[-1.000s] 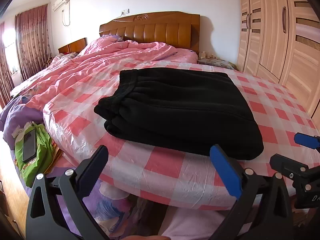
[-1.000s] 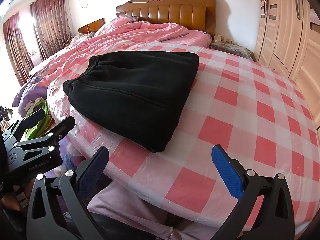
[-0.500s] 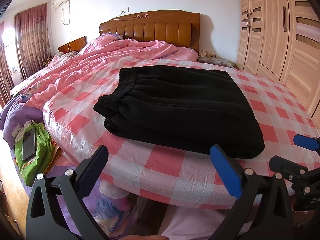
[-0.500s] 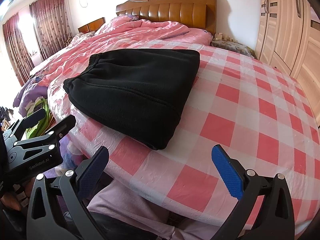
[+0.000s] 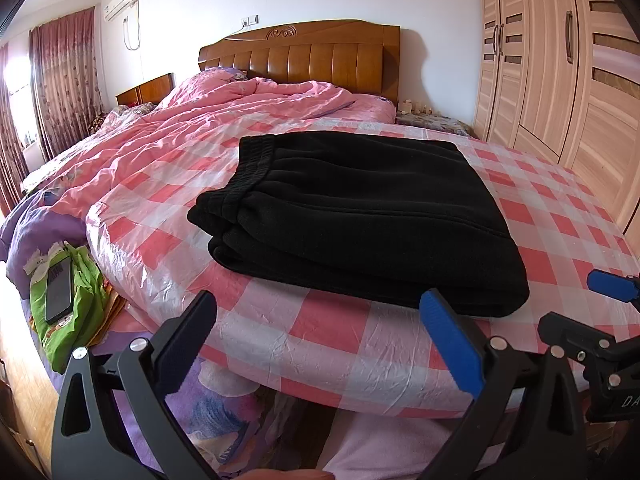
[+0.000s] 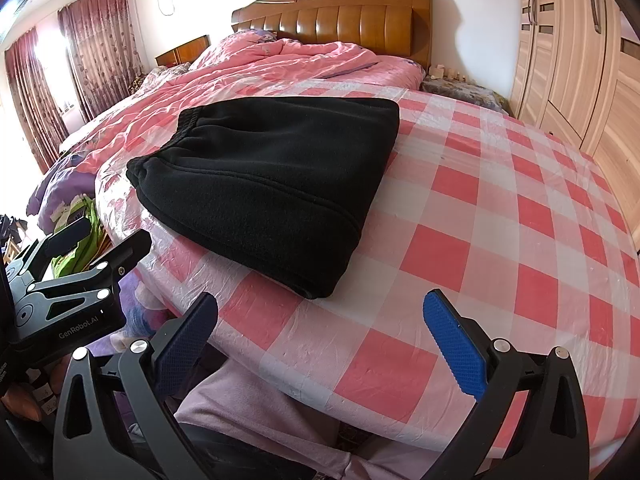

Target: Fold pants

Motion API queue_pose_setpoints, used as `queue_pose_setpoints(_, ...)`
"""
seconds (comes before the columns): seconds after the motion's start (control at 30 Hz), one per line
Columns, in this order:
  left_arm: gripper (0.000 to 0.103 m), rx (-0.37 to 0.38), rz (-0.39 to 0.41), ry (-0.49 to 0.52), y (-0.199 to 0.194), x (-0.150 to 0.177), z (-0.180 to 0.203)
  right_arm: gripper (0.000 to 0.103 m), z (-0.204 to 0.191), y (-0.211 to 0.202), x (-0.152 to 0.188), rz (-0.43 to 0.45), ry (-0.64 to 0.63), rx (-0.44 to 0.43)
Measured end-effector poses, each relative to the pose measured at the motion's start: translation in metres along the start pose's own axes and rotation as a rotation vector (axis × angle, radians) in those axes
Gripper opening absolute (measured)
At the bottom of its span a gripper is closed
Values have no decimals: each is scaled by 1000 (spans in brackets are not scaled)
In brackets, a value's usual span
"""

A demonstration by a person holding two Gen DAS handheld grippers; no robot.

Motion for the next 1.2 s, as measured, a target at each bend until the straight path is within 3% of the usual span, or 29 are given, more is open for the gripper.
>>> queue_pose_setpoints(1.2, 102, -22, -3, -7, -1, 1, 0, 99, -4, 3, 6, -17, -46, 61)
Point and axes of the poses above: each gripper's, at about its wrist camera, not at the fingertips, and y roughly the way its jaws point, z to its right, x to its underside, the point moved 5 cm from there along y, roughly the way its jaws point, and after that the axes turned 13 degrees about z, right-handed, at the moved point
